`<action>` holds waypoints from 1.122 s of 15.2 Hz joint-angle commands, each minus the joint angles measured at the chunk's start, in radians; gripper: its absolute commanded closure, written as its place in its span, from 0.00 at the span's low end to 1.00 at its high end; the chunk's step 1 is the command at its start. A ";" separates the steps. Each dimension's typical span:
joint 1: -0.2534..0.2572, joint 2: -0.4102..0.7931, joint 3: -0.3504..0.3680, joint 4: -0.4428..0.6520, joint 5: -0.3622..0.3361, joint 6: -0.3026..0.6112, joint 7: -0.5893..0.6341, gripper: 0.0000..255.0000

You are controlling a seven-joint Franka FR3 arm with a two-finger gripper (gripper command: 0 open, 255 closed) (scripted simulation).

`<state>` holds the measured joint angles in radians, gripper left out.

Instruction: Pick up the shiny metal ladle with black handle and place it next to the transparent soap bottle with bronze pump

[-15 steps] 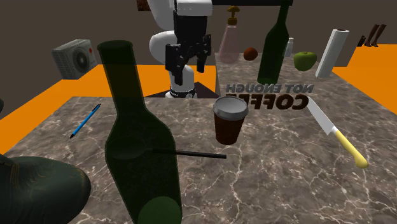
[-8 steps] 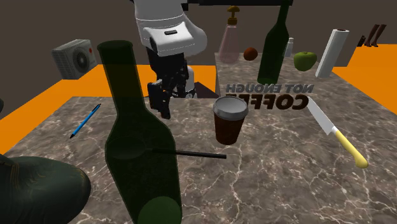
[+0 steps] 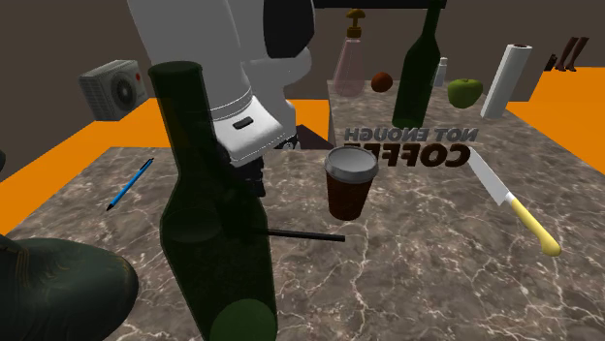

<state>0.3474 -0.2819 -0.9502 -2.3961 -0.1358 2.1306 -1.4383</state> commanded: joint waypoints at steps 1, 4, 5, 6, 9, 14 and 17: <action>0.020 0.030 -0.021 -0.003 0.024 0.028 -0.033 0.00; 0.034 0.061 -0.039 -0.027 0.048 0.074 -0.052 0.00; 0.040 0.073 -0.046 -0.034 0.058 0.089 -0.060 0.00; 0.050 0.092 -0.056 -0.045 0.075 0.113 -0.073 0.00; 0.049 0.092 -0.056 -0.045 0.075 0.113 -0.073 0.00; 0.049 0.092 -0.056 -0.045 0.075 0.112 -0.073 0.00; 0.049 0.092 -0.056 -0.045 0.075 0.112 -0.073 1.00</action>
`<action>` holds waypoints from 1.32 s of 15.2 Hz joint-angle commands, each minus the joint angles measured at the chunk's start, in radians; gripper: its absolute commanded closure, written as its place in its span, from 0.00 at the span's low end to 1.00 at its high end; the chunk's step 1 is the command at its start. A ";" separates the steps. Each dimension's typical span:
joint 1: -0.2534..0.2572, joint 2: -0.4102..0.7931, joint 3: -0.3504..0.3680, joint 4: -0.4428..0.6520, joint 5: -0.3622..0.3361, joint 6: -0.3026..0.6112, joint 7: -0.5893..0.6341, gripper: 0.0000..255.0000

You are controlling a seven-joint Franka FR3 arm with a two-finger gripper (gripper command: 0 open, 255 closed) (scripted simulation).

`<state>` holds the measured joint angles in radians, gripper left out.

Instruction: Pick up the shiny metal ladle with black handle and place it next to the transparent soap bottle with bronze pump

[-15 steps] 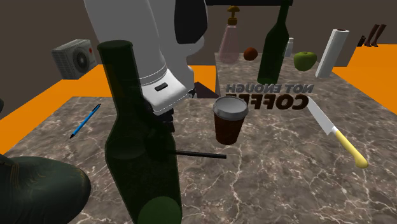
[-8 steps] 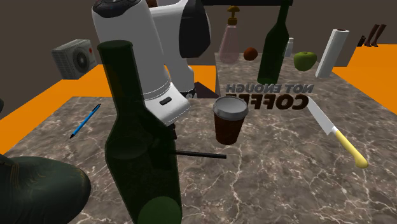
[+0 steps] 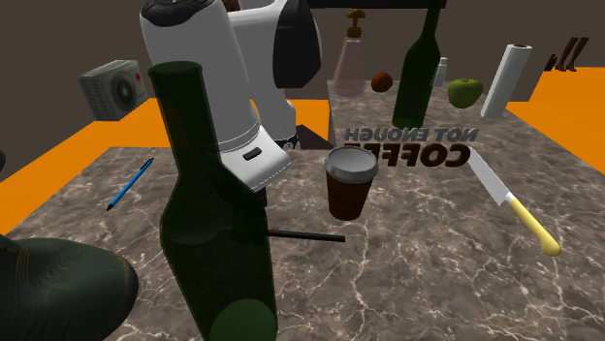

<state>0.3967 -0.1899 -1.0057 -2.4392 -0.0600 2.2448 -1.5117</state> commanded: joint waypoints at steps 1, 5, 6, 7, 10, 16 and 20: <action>0.000 0.001 0.000 -0.002 0.001 -0.001 0.000 1.00; 0.001 0.003 -0.001 -0.001 0.002 -0.001 -0.002 1.00; 0.001 0.002 -0.001 -0.001 0.001 -0.002 -0.001 1.00; 0.000 0.000 0.000 -0.002 0.000 -0.002 0.000 1.00; -0.019 -0.042 0.024 0.015 -0.037 -0.047 0.032 1.00; -0.048 -0.110 0.070 0.054 -0.084 -0.137 0.080 1.00; -0.061 -0.146 0.097 0.085 -0.103 -0.197 0.102 1.00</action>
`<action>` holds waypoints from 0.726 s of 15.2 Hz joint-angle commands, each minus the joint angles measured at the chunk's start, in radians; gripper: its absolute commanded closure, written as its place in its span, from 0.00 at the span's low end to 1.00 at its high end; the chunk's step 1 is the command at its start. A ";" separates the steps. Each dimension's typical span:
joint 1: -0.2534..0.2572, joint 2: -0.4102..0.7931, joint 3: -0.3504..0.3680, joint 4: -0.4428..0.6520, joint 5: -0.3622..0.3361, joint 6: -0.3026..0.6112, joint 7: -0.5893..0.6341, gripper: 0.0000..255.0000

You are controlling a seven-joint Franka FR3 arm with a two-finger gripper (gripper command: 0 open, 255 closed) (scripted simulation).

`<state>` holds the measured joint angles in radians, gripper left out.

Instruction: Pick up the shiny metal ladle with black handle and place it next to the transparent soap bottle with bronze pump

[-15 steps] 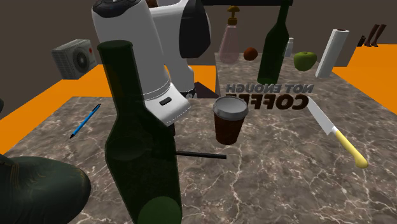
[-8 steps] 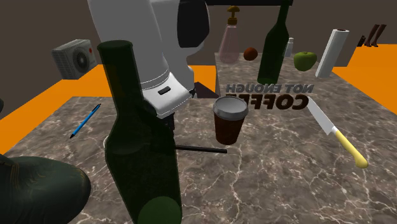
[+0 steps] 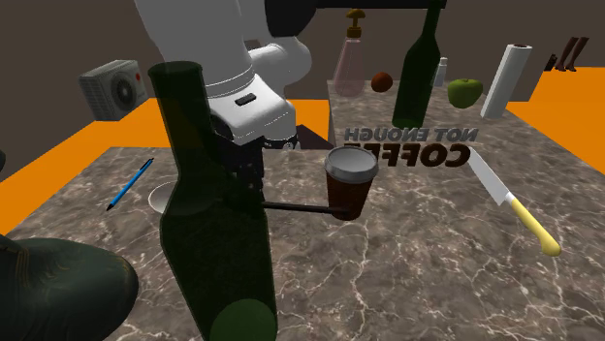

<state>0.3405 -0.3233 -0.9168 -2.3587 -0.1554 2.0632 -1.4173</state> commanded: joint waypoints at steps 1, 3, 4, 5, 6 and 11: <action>-0.008 -0.020 0.015 0.013 -0.011 -0.030 0.012 1.00; -0.013 -0.035 0.027 0.030 -0.017 -0.059 0.021 1.00; -0.015 -0.041 0.033 0.038 -0.019 -0.073 0.025 1.00; -0.017 -0.048 0.039 0.047 -0.021 -0.088 0.029 1.00; -0.019 -0.054 0.045 0.057 -0.023 -0.102 0.033 1.00; -0.026 -0.079 0.071 0.105 -0.029 -0.173 0.048 1.00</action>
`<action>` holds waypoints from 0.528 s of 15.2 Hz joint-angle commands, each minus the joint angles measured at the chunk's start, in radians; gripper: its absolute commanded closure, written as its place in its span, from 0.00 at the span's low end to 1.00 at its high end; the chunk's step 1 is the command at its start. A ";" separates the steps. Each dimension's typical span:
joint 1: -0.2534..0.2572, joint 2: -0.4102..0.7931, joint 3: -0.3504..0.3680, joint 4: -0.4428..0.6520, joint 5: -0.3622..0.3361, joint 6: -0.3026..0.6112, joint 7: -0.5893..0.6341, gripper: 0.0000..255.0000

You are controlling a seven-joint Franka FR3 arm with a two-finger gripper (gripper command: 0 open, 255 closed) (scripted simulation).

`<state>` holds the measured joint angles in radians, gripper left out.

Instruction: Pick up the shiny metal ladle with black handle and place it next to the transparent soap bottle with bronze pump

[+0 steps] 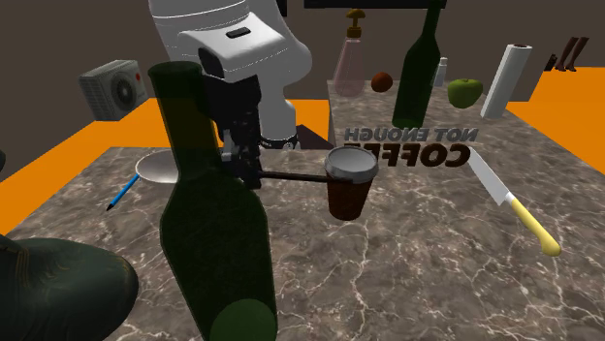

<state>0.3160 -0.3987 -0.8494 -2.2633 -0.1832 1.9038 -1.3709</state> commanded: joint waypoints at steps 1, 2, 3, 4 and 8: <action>-0.002 -0.008 0.008 0.020 -0.001 -0.027 0.004 1.00; -0.003 -0.011 0.013 0.031 -0.002 -0.041 0.006 1.00; -0.003 -0.015 0.017 0.041 -0.002 -0.055 0.008 1.00; -0.004 -0.018 0.021 0.052 -0.002 -0.068 0.010 1.00; -0.004 -0.028 0.037 0.097 0.000 -0.123 0.017 1.00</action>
<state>0.3143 -0.4199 -0.8179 -2.1749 -0.1812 1.7966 -1.3565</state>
